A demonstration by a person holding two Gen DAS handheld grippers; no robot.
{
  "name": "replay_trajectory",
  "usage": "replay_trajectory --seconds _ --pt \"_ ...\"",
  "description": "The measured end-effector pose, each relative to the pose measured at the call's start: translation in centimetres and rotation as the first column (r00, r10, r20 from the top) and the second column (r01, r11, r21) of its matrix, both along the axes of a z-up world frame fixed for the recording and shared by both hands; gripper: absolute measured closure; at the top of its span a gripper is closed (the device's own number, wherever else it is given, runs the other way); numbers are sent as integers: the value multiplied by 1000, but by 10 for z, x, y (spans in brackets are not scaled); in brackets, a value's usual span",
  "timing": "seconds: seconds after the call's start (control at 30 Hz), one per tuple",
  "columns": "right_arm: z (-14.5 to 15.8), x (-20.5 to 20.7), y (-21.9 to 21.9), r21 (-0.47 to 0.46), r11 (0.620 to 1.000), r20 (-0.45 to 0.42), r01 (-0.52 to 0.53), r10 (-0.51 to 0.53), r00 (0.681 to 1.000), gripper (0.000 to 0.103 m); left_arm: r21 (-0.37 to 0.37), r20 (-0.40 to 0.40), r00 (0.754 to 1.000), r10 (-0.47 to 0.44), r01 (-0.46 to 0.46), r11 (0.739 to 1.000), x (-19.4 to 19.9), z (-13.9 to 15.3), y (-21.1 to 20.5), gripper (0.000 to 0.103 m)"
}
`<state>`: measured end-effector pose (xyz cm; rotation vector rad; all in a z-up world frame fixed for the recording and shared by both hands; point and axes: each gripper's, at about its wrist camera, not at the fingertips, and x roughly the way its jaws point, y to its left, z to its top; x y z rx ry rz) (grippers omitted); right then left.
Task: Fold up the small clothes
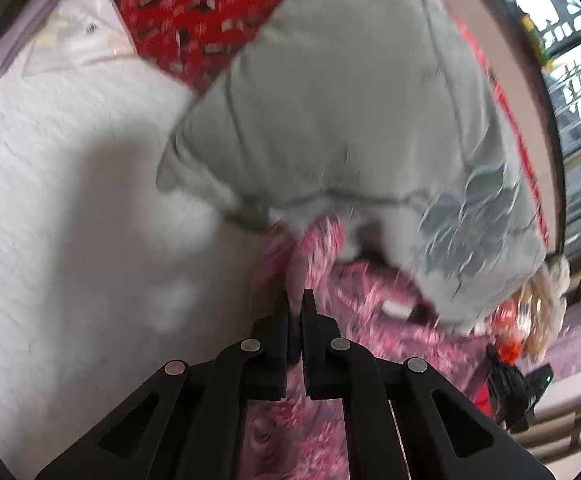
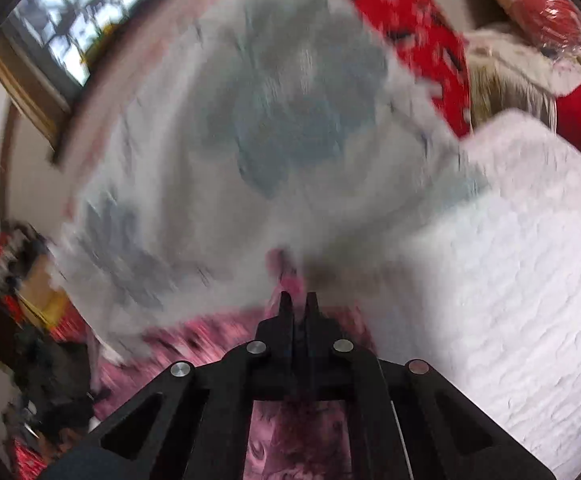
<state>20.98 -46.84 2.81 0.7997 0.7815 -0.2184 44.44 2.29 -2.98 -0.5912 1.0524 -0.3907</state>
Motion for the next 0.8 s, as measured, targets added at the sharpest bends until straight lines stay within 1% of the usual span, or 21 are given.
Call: replay_trajectory --seconds 0.03,0.07,0.1,0.13,0.17,0.2,0.23,0.27,0.3,0.33,0.37,0.4,0.43,0.5,0.53,0.57,0.63,0.67,0.7,0.73,0.8 --pt "0 0 -6 10 999 9 30 -30 1000 101 14 -5 999 31 -31 999 3 -4 0 99" --pt "-5 0 -14 20 998 -4 65 -65 998 102 26 -20 999 48 -48 999 4 -10 2 99" --pt "-12 0 -19 30 996 -26 88 -87 996 103 37 -43 997 60 -58 998 6 -17 2 99" --pt "-20 1 -22 42 994 -49 103 -101 994 103 59 -88 993 79 -74 996 10 -31 -1 99" --pt "-34 1 -27 57 990 -102 130 -124 987 103 73 -121 989 90 -81 994 12 -41 -2 99" --pt "-42 -1 -28 65 988 -129 138 -129 983 103 80 -153 983 97 -86 993 12 -49 1 99" --pt "-53 -3 -30 74 986 -179 149 -134 975 103 77 -175 979 107 -95 993 12 -55 1 98" --pt "-57 -7 -28 75 985 -191 154 -138 972 101 51 -180 977 112 -105 993 10 -55 3 98" --pt "-57 -11 -27 92 985 -174 148 -131 976 96 27 -177 978 110 -107 994 9 -53 6 99" --pt "-54 -16 -26 116 985 -149 129 -111 983 96 17 -164 981 102 -100 995 6 -48 7 99" --pt "-50 -22 -21 148 985 -126 92 -73 989 95 24 -143 985 93 -91 996 2 -41 7 99" --pt "-48 -25 -18 159 985 -121 71 -52 991 89 24 -116 990 81 -79 997 -3 -33 8 98" --pt "-46 -30 -13 163 986 -120 44 -25 992 77 17 -94 993 65 -64 998 -12 -26 9 98" --pt "-47 -37 -8 161 987 -157 17 9 988 57 -2 -66 997 30 -31 1000 -30 -15 9 97" --pt "-49 -41 -4 161 987 -174 10 18 985 57 -18 -55 998 2 -3 1000 -43 -11 7 95" --pt "-52 -48 -1 175 985 -179 4 28 984 57 -28 -44 999 -25 23 999 -57 -8 4 91" --pt "-60 -62 3 208 978 -195 4 37 980 59 -3 -39 997 -63 63 998 -77 -9 -5 83" --pt "-62 -67 8 227 974 -203 -8 55 978 66 20 -46 996 -80 81 997 -86 -13 -11 82" --pt "-59 -69 14 217 976 -203 -26 71 977 93 45 -57 995 -88 90 995 -92 -18 -17 82" --pt "-51 -73 19 182 982 -189 -44 79 979 92 65 -76 993 -92 97 993 -97 -25 -22 82" --pt "-30 -84 26 122 991 -118 -53 68 991 95 88 -120 990 -69 80 993 -105 -41 -25 82"
